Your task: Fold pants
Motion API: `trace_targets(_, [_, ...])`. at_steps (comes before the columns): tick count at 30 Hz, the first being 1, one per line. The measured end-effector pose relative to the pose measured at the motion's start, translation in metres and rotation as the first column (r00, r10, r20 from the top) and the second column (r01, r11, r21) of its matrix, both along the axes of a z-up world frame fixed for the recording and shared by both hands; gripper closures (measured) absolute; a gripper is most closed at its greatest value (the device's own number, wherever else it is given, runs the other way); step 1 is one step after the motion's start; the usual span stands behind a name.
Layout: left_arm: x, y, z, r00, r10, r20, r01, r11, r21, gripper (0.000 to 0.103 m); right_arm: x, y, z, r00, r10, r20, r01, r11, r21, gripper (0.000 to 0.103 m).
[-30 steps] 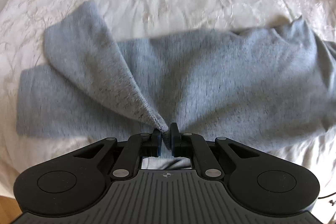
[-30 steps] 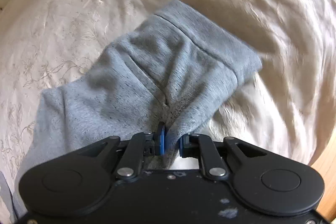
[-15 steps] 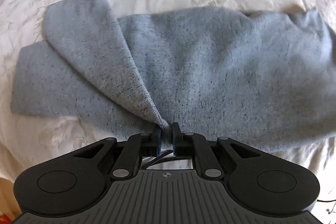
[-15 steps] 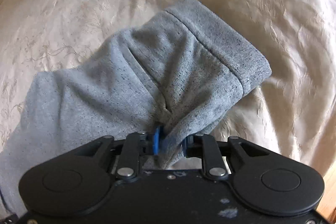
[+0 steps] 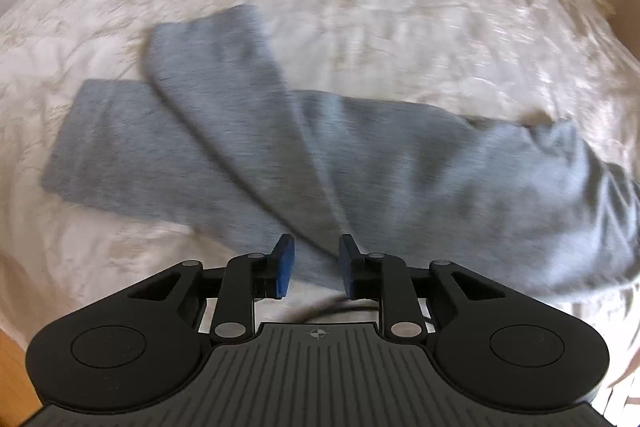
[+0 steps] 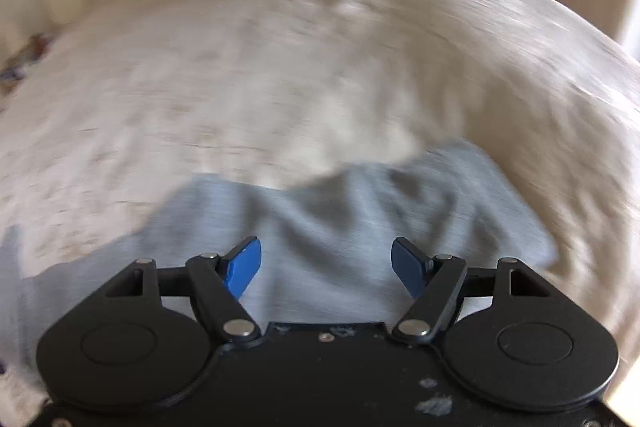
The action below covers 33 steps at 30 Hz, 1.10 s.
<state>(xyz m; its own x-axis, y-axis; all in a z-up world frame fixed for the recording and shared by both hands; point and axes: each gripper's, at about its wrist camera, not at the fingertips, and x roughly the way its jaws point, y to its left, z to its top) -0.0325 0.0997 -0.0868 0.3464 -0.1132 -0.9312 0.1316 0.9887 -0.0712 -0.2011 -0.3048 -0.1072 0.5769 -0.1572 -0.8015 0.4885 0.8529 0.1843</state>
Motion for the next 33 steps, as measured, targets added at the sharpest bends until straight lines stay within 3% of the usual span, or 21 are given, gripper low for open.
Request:
trace_targets(7, [0.040,0.043,-0.025,1.000,-0.011,-0.028,0.013,0.998,0.060,0.079,0.053,0.087,0.015,0.961,0.260,0.094,-0.272,0.949,0.159,0.028])
trace_targets(11, [0.053,0.071,-0.061,0.986,-0.083,-0.147,0.114,0.971,0.212,0.078,0.084,0.159,0.020,0.941,0.327,0.089,-0.339,0.917,0.213,0.028])
trace_targets(12, [0.053,0.082,-0.067,0.983,-0.074,-0.165,0.110,0.970,0.217,0.076,0.092,0.175,0.020,0.935,0.343,0.089,-0.354,0.905,0.235,0.028])
trace_targets(13, [0.054,0.100,-0.074,0.980,-0.051,-0.191,0.089,0.976,0.197,0.076,0.099,0.192,0.019,0.926,0.366,0.088,-0.377,0.892,0.249,0.028])
trace_targets(15, [0.055,0.130,-0.072,0.980,-0.028,-0.197,0.046,0.995,0.087,0.077,0.117,0.232,0.020,0.901,0.426,0.083,-0.433,0.868,0.242,0.028])
trace_targets(17, [0.058,0.148,-0.064,0.979,-0.034,-0.202,0.041,0.999,0.032,0.077,0.139,0.263,0.013,0.880,0.467,0.090,-0.474,0.843,0.256,0.028])
trace_targets(21, [0.068,0.171,-0.041,0.988,-0.053,-0.144,0.054,0.999,0.001,0.077,0.195,0.308,-0.008,0.860,0.501,0.094,-0.505,0.812,0.291,0.028])
trace_targets(26, [0.086,0.215,-0.057,0.975,0.070,-0.211,-0.082,0.995,-0.050,0.077,0.250,0.345,-0.030,0.838,0.544,0.041,-0.531,0.797,0.287,0.036])
trace_targets(28, [0.090,0.227,-0.064,0.971,0.081,-0.225,-0.092,0.995,-0.042,0.077,0.262,0.359,-0.028,0.797,0.602,0.033,-0.589,0.765,0.261,0.042])
trace_targets(31, [0.095,0.241,-0.064,0.967,0.078,-0.242,-0.096,0.993,-0.067,0.077,0.261,0.389,-0.017,0.703,0.711,0.028,-0.698,0.682,0.218,0.046])
trace_targets(33, [0.096,0.246,-0.058,0.968,0.066,-0.242,-0.079,0.996,-0.048,0.077,0.256,0.406,-0.016,0.674,0.738,-0.022,-0.729,0.670,0.138,0.043])
